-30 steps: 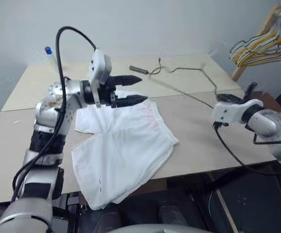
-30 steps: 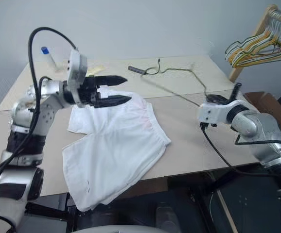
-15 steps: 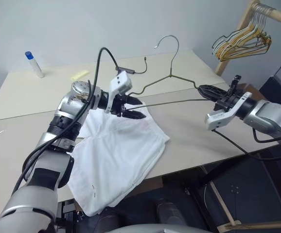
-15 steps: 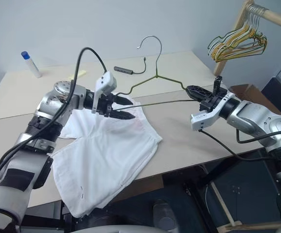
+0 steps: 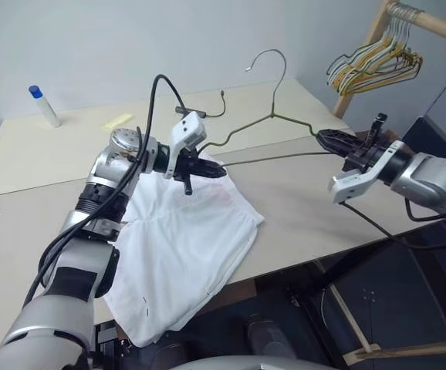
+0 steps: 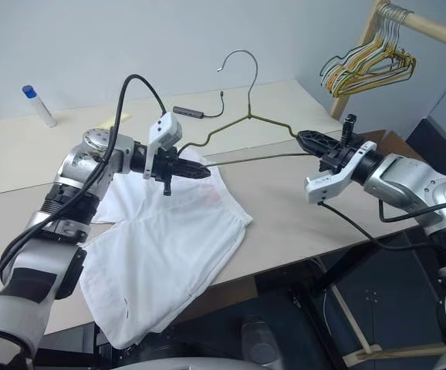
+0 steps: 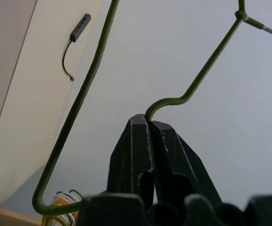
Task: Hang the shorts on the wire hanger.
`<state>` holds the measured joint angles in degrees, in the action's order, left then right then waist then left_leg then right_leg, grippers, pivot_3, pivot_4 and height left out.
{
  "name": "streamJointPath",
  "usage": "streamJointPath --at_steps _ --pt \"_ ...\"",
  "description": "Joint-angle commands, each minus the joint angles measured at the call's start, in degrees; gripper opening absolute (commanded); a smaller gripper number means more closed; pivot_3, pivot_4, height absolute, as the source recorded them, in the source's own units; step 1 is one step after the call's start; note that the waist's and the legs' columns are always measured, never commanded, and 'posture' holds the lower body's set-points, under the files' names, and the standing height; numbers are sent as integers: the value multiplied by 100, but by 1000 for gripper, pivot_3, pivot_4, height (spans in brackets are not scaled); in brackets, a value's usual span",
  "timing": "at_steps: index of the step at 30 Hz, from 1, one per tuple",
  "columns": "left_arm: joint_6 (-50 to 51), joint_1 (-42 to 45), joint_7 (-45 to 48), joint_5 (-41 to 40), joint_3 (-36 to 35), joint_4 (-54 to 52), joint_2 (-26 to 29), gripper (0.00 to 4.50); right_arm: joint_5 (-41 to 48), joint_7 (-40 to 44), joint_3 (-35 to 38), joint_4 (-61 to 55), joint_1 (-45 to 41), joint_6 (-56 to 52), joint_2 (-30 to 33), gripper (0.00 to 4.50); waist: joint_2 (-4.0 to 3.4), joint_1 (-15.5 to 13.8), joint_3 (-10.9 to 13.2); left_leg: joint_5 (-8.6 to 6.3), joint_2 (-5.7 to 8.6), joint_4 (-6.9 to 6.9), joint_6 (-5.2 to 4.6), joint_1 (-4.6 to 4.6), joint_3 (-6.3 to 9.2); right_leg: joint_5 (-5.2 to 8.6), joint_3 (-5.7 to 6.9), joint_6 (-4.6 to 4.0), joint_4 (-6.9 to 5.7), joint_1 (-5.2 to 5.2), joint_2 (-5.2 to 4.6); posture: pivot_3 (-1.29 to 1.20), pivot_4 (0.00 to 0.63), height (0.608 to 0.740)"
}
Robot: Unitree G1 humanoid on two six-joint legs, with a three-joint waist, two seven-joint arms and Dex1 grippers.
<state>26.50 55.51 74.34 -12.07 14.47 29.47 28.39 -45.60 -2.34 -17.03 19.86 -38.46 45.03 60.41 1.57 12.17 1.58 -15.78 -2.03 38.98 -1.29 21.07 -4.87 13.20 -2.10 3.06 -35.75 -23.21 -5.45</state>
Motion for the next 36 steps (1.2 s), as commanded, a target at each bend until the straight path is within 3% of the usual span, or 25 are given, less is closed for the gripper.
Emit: streamJointPath --at_steps 1,4,6,8,10,13,19,22,26,31,34,36 --pt "-75 -56 -99 17 -224 -302 163 0 669 305 194 106 -140 534 83 1377 0 -1 0 0 0 0 0 0 0 0 -1 0 0 0 0 -151 0 740" --pt "-1087 -391 -530 730 10 -411 500 0 3570 2435 108 -233 233 196 358 2388 1 -8 1 -1 1 -1 -2 -4 0 -2 -5 2 2 5 0 -137 0 740" --pt "-1598 -554 -571 970 83 -476 660 0 5351 3890 259 -830 372 -1111 398 3130 2 4 1 -2 -2 -6 -4 -15 3 -3 -5 3 10 21 1 -128 0 740" --pt "-1638 -634 -465 871 -7 -624 678 0 6299 4807 381 -1192 247 -2549 329 3777 4 -10 3 -4 -5 -2 -7 -30 1 -10 -8 8 10 41 -2 -121 0 740" --pt "-1639 -697 -391 784 -85 -799 664 0 6653 5529 345 -1282 3 -3647 288 3777 7 -63 5 -9 -9 5 -15 -47 2 -16 -1 16 11 63 -17 -111 0 740" --pt "-1533 -808 -307 602 -193 -1158 628 0 6461 6651 -50 -1061 -539 -4792 96 3777 7 -169 4 -14 -6 4 -23 -77 0 -18 3 20 19 93 -24 -102 0 740" --pt "-1464 -976 -239 448 -257 -1569 647 0 5278 7049 -553 -99 -1369 -5064 -921 3777 4 -311 2 -17 1 3 -24 -44 -16 -17 -7 18 7 43 -12 -79 0 740" --pt "-1557 -1047 -222 490 -214 -1701 712 0 5196 7219 -448 -12 -1538 -5206 -1262 3156 1 -370 1 -15 6 27 -24 26 -19 -19 -15 18 -22 -35 -12 -63 0 740" --pt "-1520 -1087 -229 478 -211 -1789 752 0 5113 7368 -300 -71 -1547 -5260 -1409 1745 -3 -513 0 -15 4 72 -24 98 -14 -21 -6 18 -44 -94 -10 -52 0 740" --pt "-1672 -1155 -229 514 -190 -1784 807 0 5107 7608 -154 -271 -1400 -5256 -1399 33 -3 -648 0 -19 1 90 -31 112 -16 -23 2 22 -36 -93 -9 -50 0 740" --pt "-1682 -1130 -181 445 -244 -1703 808 0 5051 7635 -85 -329 -1268 -5249 -1363 33 -3 -688 0 -19 1 89 -31 111 -19 -22 6 22 -38 -92 -7 -50 0 740" --pt "-1665 -1093 56 271 -333 -1584 854 564 5066 7654 11 -338 -1159 -5303 -1305 0 -3 -688 0 -19 2 91 -31 113 -28 -22 8 22 -37 -91 -8 -50 0 740"
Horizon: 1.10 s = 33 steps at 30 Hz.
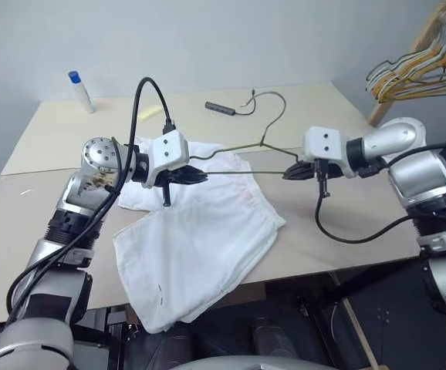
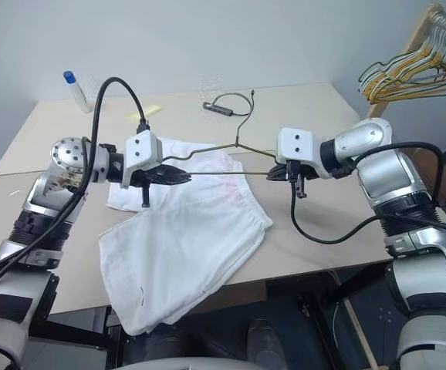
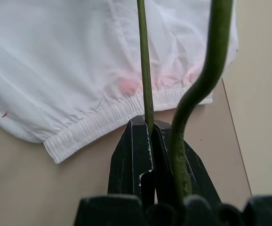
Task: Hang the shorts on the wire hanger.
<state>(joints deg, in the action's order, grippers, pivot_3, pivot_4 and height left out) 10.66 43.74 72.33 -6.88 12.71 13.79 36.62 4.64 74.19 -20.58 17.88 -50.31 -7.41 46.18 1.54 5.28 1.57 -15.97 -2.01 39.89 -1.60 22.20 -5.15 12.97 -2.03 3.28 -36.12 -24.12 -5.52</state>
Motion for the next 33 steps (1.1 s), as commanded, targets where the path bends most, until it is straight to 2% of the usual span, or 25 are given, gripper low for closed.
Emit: streamJointPath --at_steps 1,5,8,10,13,16,18,22,28,33 --pt "-107 90 406 -371 -264 126 83 753 115 49 462 -170 127 -143 194 0 0 1 0 0 0 1 0 0 -4 0 0 0 0 0 0 -51 0 740" --pt "-352 136 568 -544 -581 646 217 2026 318 147 779 -432 520 -468 421 0 0 9 0 0 0 0 0 1 -11 0 3 0 1 0 0 -50 0 740" --pt "-367 159 614 -746 -1005 1195 459 2976 528 110 1171 -631 1190 -980 735 0 0 10 0 0 -1 0 0 1 -10 0 5 0 2 2 1 -45 0 740" --pt "-204 -12 710 -1005 -1279 1117 594 3651 608 -30 1386 -643 1602 -1481 888 0 0 13 0 0 -2 0 0 2 -10 0 6 0 2 1 1 -39 0 740" --pt "333 -618 529 -1727 -1775 55 521 4493 700 -414 1448 -502 1884 -3141 908 0 -2 25 -1 -1 -4 0 -1 -3 -2 0 -2 0 1 2 -1 -26 0 740" --pt "745 -1105 416 -2119 -1891 -871 494 4493 786 -779 1407 -100 1655 -4506 596 0 -1 5 -1 -1 -6 2 -1 -10 4 -3 -6 -5 -7 6 1 -20 0 740" --pt "860 -1296 264 -2192 -1886 -1236 469 4493 771 -865 1276 221 1434 -4976 442 0 -1 10 -1 -1 -7 -1 -1 -15 6 -9 -5 -10 -4 9 7 -20 0 740" --pt "1075 -1517 27 -2288 -1890 -1646 457 4493 754 -812 996 884 990 -5220 57 0 -2 -4 -2 -1 -6 -6 -1 -17 7 -10 -6 -10 2 12 9 8 0 740" --pt "1175 -1670 -47 -2334 -1900 -1833 587 4493 699 -78 299 1440 367 -5270 -145 0 -3 -99 -2 -1 -5 -5 -1 -12 9 -11 -4 -8 5 10 10 41 0 740" --pt "1254 -1772 -147 -2394 -1951 -2000 634 4493 717 178 261 1812 80 -5088 -186 0 -3 -244 -2 -1 -4 -5 -1 -10 5 -11 0 -8 6 10 10 61 0 740"
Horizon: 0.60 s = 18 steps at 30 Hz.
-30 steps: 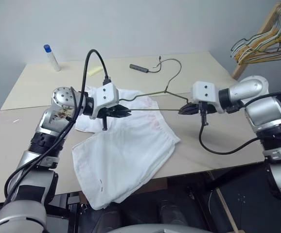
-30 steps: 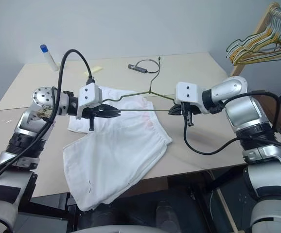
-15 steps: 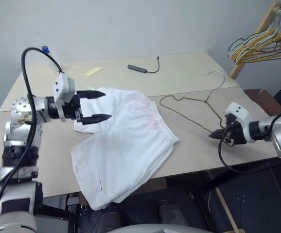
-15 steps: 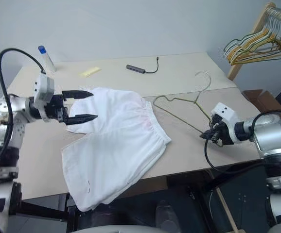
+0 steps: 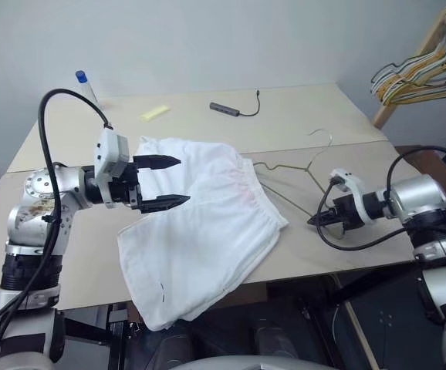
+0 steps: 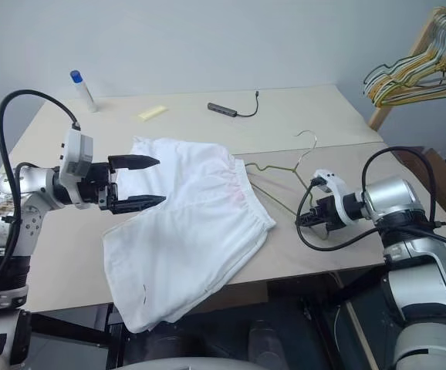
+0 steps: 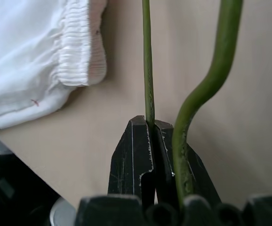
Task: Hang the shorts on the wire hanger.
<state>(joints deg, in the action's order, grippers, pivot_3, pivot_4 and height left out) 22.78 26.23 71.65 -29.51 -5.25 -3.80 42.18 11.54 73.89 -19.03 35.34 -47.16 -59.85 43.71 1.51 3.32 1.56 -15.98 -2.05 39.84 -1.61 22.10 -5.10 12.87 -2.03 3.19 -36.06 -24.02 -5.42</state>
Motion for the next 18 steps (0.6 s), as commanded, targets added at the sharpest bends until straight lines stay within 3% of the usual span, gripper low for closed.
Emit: streamJointPath --at_steps 1,5,11,18 --pt "52 -63 -101 -140 -167 -272 94 4493 57 218 171 80 -254 172 77 0 0 -75 0 0 0 0 0 1 -1 0 1 0 0 -1 0 67 0 740" --pt "37 -212 -138 -135 -206 -330 148 4493 91 385 216 186 -353 275 117 0 0 -137 0 0 0 0 0 2 -14 0 3 0 0 -2 0 75 0 740" --pt "33 -223 -86 -133 -163 -338 226 4493 -162 1104 -470 75 -422 402 128 0 0 -215 0 0 -1 0 1 2 -31 0 5 0 0 -3 1 85 0 740" --pt "31 -244 -107 -120 -133 -409 231 4493 -720 646 -520 1929 -1351 996 -752 0 -1 -241 0 2 -2 -2 4 1 -37 -1 5 -2 -1 -5 6 100 0 740"
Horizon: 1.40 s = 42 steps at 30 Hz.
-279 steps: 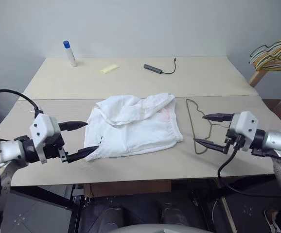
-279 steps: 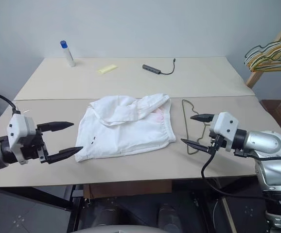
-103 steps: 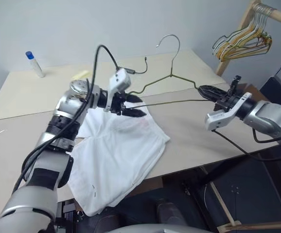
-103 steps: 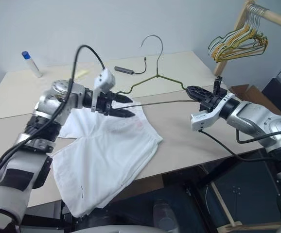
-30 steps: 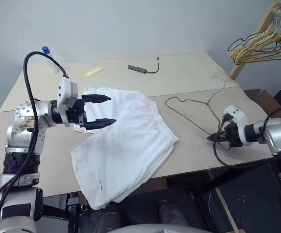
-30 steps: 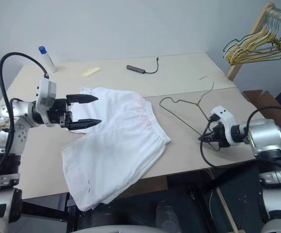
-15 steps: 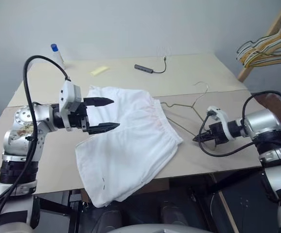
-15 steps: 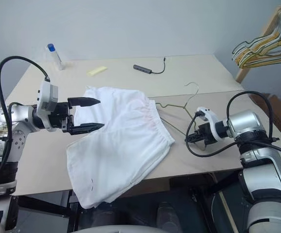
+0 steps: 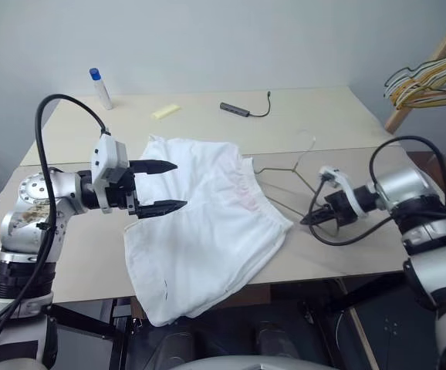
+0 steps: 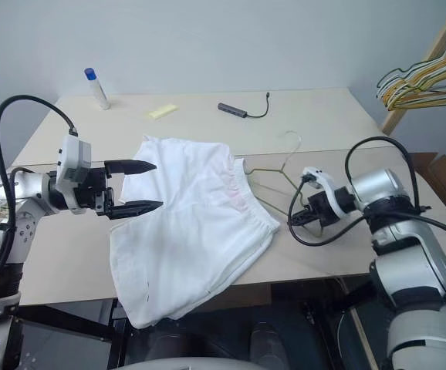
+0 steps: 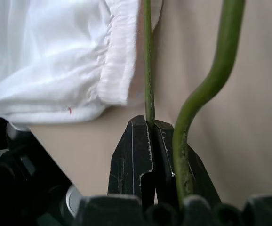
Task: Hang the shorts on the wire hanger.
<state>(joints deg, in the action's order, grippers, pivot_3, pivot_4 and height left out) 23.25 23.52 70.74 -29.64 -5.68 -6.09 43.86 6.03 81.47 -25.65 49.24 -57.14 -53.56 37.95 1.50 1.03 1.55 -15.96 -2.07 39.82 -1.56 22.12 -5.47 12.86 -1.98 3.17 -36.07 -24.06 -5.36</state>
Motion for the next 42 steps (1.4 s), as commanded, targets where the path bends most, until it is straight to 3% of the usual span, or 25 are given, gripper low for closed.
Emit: streamJointPath --at_steps 1,5,9,11,15,18,23,28,33,40,42 --pt "-12 14 -15 -110 -97 -196 72 4493 -241 -171 167 798 -467 496 -294 0 0 -22 0 2 0 0 3 2 0 0 1 0 1 -1 0 103 0 740" --pt "-25 -24 -49 -87 -138 -222 112 4493 -433 -523 369 1495 -821 956 -648 0 0 -44 0 8 1 0 14 12 2 0 7 0 4 -4 -2 118 0 740" --pt "-34 -66 -133 -88 -193 -267 151 4493 -493 -738 684 1467 -980 1356 -600 0 -1 -79 1 11 1 0 19 14 4 0 10 0 3 -5 -3 120 0 740" --pt "-92 -60 -207 -34 -189 -244 137 4493 -508 -955 856 1018 -899 1559 -466 0 -2 -95 1 11 0 0 19 14 5 0 11 0 3 -5 -3 111 0 740" --pt "-377 219 -333 228 -22 57 59 4493 -948 -1633 804 -1495 57 2160 86 0 -3 -153 2 9 -1 -2 19 20 9 0 15 0 2 -12 -4 79 0 740" --pt "-804 954 -331 608 289 751 -131 4493 -1226 -1681 695 -3425 663 1873 568 0 -4 -216 2 9 -1 -1 21 29 15 1 30 -1 2 -15 -5 38 0 740" --pt "-1529 2435 -167 1144 761 2219 -710 4493 -1236 -1651 750 -4967 1054 1421 864 0 -3 -155 2 10 1 8 21 31 21 -2 42 -5 5 -6 -3 -13 0 740" --pt "-2628 3446 364 1844 1348 3669 -1118 4493 -1355 -1883 696 -5558 973 1488 798 0 -3 7 1 11 1 8 22 34 21 -2 44 -5 15 -5 -1 -67 0 740" --pt "-4251 4246 706 2870 1981 5302 -1094 4493 -1379 -1743 571 -6166 984 1406 902 0 -3 260 1 11 1 7 22 40 21 -2 45 -5 23 -10 -1 -112 0 740" --pt "-4915 4671 354 3646 2277 6763 -1446 4493 -1235 -1646 632 -6519 977 1206 917 0 -3 497 1 7 0 10 14 42 27 -1 45 -3 20 -10 -3 -140 0 740" --pt "-4930 4687 446 3655 2231 6882 -1537 3959 -1209 -1635 642 -6512 972 1172 918 0 -2 540 2 6 -1 11 14 47 29 -1 46 -3 19 -14 -4 -140 0 740"
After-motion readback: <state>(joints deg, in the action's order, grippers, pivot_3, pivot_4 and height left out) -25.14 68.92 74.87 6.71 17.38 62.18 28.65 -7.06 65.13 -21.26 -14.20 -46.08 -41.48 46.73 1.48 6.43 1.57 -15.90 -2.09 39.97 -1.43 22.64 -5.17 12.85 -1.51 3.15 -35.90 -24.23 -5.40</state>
